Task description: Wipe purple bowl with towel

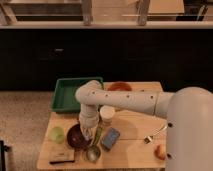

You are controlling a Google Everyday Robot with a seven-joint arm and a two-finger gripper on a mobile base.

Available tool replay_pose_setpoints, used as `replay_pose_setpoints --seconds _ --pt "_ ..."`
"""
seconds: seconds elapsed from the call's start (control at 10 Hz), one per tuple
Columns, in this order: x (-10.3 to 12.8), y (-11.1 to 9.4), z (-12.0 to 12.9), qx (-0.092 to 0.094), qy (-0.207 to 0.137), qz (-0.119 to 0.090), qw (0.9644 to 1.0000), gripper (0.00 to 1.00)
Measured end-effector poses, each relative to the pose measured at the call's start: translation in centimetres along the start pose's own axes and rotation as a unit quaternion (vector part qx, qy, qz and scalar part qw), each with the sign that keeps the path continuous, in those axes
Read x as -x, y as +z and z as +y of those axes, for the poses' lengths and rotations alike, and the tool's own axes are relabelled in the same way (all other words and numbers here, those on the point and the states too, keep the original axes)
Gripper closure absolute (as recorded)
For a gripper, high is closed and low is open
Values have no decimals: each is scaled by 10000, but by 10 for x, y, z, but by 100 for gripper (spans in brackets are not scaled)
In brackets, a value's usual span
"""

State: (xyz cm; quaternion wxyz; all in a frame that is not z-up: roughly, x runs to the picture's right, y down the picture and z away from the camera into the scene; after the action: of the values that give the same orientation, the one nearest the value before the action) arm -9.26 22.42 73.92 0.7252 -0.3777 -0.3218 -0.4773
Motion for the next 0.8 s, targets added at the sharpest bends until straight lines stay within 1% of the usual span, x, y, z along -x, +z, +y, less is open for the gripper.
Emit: replay_pose_setpoints --seconds 0.1,0.3,0.4,0.6,0.7,0.8 --pt "-4 -2 -6 -14 -42 12 10000 100" --pt "-3 -4 -25 -37 -226 50 9997 100" --pt "-3 -5 -30 -52 -311 72 9995 100" --pt "7 -4 -49 -61 -605 109 9981 100" --pt "16 -3 -62 -94 -786 119 9968 100" --pt "24 -2 -63 -66 -917 127 9957 100"
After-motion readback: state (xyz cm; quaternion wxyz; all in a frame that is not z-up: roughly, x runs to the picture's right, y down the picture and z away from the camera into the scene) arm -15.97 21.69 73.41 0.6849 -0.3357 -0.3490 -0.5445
